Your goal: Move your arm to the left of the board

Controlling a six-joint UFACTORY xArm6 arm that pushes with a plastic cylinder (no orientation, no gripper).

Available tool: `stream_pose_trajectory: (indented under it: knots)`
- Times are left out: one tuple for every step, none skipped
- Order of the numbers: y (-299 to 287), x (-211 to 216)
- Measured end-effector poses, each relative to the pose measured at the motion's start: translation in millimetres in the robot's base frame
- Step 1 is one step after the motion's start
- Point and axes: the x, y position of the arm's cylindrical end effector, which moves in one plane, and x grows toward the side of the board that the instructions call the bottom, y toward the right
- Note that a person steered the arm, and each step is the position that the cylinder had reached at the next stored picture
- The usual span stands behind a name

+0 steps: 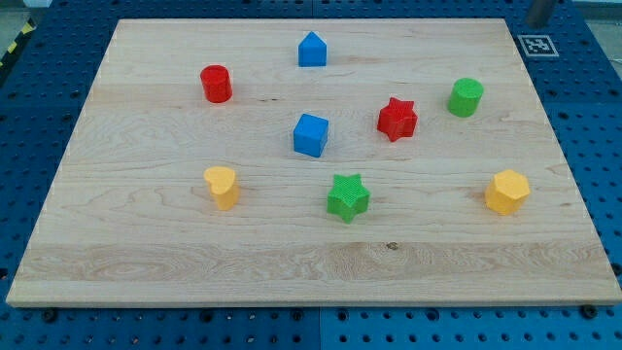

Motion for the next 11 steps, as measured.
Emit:
stream_pose_trajectory:
  knots:
    - [0.0,0.0]
    - [-25.7,9.1]
    - [-85.3,24.2]
    - [-146.0,36.1]
    - [-170.4,36.8]
    - [-170.4,36.8]
    - [-170.4,37.0]
    - [-170.4,38.6]
    - [-170.4,41.8]
    - [-170.4,42.6]
    - [-170.5,42.9]
